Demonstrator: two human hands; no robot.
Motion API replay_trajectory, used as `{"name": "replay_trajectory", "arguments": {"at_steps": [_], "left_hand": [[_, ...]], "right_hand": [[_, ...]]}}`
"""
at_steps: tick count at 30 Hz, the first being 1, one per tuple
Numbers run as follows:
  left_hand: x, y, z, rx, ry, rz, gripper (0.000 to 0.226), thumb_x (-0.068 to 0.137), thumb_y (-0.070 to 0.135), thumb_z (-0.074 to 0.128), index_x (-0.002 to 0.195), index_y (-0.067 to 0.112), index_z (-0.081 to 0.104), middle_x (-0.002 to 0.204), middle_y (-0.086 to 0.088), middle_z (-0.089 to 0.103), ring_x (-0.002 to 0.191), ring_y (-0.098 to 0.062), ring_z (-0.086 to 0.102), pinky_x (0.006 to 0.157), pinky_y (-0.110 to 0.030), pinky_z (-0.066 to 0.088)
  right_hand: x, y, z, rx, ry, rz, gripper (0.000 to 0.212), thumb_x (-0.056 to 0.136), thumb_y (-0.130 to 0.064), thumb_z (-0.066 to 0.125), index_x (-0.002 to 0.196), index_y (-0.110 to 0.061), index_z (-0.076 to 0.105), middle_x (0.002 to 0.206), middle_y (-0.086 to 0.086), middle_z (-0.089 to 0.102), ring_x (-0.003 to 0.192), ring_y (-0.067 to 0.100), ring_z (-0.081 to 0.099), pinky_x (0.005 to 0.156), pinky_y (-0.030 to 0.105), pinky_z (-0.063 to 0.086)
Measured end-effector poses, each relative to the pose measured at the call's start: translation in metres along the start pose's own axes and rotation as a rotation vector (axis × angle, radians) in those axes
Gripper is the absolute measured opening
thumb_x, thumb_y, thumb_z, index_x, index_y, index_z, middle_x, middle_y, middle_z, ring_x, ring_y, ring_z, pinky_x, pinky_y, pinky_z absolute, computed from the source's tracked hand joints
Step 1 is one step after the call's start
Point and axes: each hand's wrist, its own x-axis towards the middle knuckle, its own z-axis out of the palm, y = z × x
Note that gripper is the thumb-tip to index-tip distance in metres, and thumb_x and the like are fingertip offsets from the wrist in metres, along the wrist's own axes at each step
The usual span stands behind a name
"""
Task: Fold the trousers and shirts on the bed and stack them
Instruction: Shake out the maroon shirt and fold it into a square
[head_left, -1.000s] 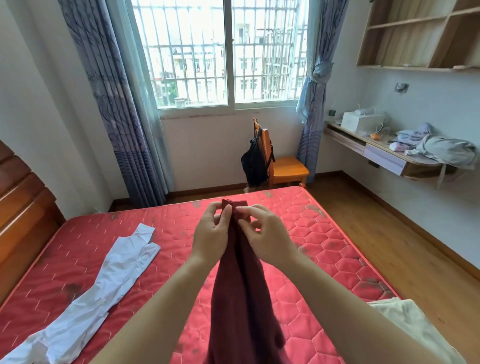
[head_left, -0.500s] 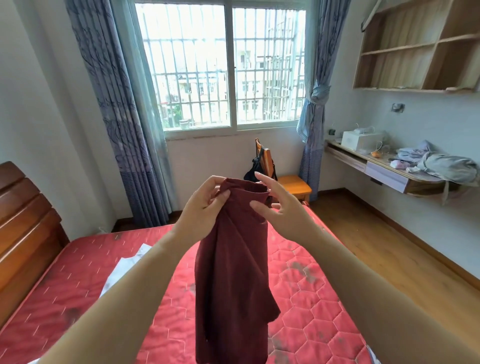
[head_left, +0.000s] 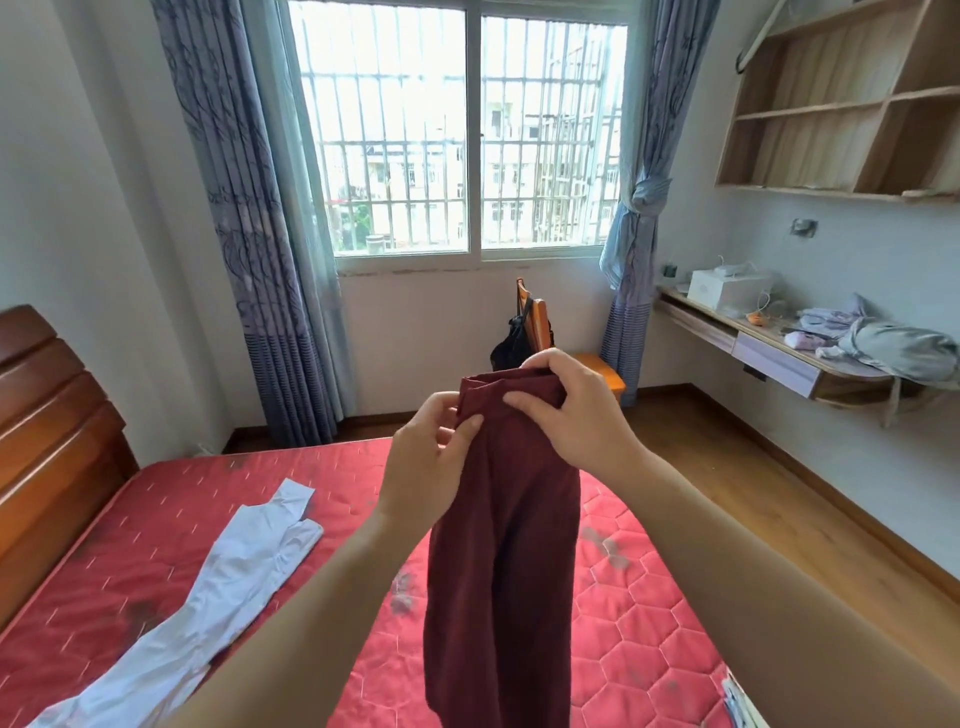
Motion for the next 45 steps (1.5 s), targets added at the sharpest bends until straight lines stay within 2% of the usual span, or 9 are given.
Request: {"name": "replay_trajectory", "arguments": {"at_steps": [5, 15, 18, 21, 24, 26, 30, 39, 45], "left_hand": [[-0.008, -0.004, 0.014, -0.002, -0.019, -0.048, 0.027, 0.088, 0.018, 0.059, 0.085, 0.045, 0.058, 0.078, 0.010, 0.066, 0.061, -0.009, 0.061, 0.055, -0.021, 0.048], [-0.038, -0.004, 0.058, 0.212, 0.252, 0.026, 0.013, 0.096, 0.018, 0.044, 0.103, 0.028, 0.048, 0.086, 0.016, 0.054, 0.069, 0.003, 0.046, 0.064, 0.002, 0.034], [-0.041, -0.006, 0.059, 0.202, 0.226, 0.035, 0.013, 0.096, 0.017, 0.045, 0.105, 0.025, 0.051, 0.089, 0.015, 0.056, 0.071, -0.001, 0.049, 0.065, 0.003, 0.033], [-0.036, -0.006, 0.054, 0.129, 0.138, 0.087, 0.018, 0.096, 0.019, 0.045, 0.104, 0.035, 0.047, 0.088, 0.019, 0.057, 0.074, 0.002, 0.054, 0.066, 0.000, 0.036], [-0.030, -0.004, 0.051, 0.043, -0.001, 0.107, 0.020, 0.094, 0.023, 0.044, 0.101, 0.041, 0.047, 0.090, 0.024, 0.058, 0.078, 0.000, 0.058, 0.068, -0.015, 0.045], [-0.030, -0.005, 0.049, 0.029, -0.005, 0.117, 0.020, 0.093, 0.024, 0.044, 0.099, 0.042, 0.048, 0.089, 0.024, 0.059, 0.078, 0.004, 0.057, 0.068, -0.011, 0.043], [-0.039, -0.019, 0.039, 0.084, -0.038, 0.094, 0.023, 0.092, 0.022, 0.054, 0.100, 0.044, 0.051, 0.084, 0.026, 0.059, 0.073, 0.009, 0.054, 0.062, -0.003, 0.037], [-0.093, -0.074, 0.009, 0.185, -0.040, -0.176, 0.032, 0.080, 0.019, 0.070, 0.104, 0.031, 0.053, 0.082, 0.013, 0.063, 0.072, -0.003, 0.061, 0.063, -0.028, 0.051], [-0.114, -0.089, 0.015, 0.195, 0.005, -0.216, 0.032, 0.083, 0.015, 0.066, 0.107, 0.020, 0.046, 0.089, 0.013, 0.058, 0.077, -0.013, 0.062, 0.068, -0.031, 0.050]], "right_hand": [[-0.019, 0.014, -0.009, 0.002, 0.016, 0.100, 0.028, 0.075, -0.029, 0.077, 0.098, -0.019, 0.064, 0.088, -0.014, 0.064, 0.084, -0.002, 0.059, 0.075, 0.013, 0.047], [-0.048, 0.023, -0.003, 0.013, 0.253, 0.131, 0.011, 0.082, -0.026, 0.069, 0.089, -0.026, 0.061, 0.082, -0.023, 0.059, 0.083, -0.004, 0.058, 0.067, 0.009, 0.046], [-0.055, 0.025, -0.006, 0.007, 0.219, 0.180, 0.011, 0.083, -0.025, 0.068, 0.092, -0.022, 0.061, 0.085, -0.019, 0.060, 0.084, 0.001, 0.059, 0.068, 0.015, 0.050], [-0.052, 0.020, -0.018, -0.062, 0.174, 0.086, 0.017, 0.084, -0.029, 0.067, 0.096, -0.018, 0.063, 0.093, -0.008, 0.060, 0.085, 0.001, 0.057, 0.070, 0.004, 0.042], [-0.043, 0.011, -0.023, -0.118, -0.044, 0.021, 0.029, 0.087, -0.035, 0.062, 0.111, -0.019, 0.061, 0.105, -0.007, 0.059, 0.089, -0.002, 0.055, 0.076, 0.000, 0.037], [-0.041, 0.008, -0.020, -0.132, -0.138, -0.002, 0.028, 0.090, -0.032, 0.059, 0.113, -0.017, 0.062, 0.107, -0.006, 0.064, 0.093, 0.000, 0.057, 0.080, 0.004, 0.040], [-0.048, 0.009, -0.006, -0.180, -0.087, -0.050, 0.018, 0.092, -0.022, 0.058, 0.098, -0.009, 0.068, 0.091, -0.001, 0.070, 0.082, 0.012, 0.063, 0.077, 0.025, 0.049], [-0.040, 0.008, 0.012, -0.257, -0.111, -0.056, 0.018, 0.090, -0.020, 0.060, 0.100, -0.008, 0.070, 0.099, 0.002, 0.070, 0.089, 0.016, 0.064, 0.081, 0.027, 0.050], [-0.038, 0.013, 0.013, -0.311, -0.106, -0.086, 0.017, 0.089, -0.020, 0.062, 0.099, -0.008, 0.071, 0.098, 0.003, 0.070, 0.088, 0.017, 0.064, 0.080, 0.029, 0.052]]}}
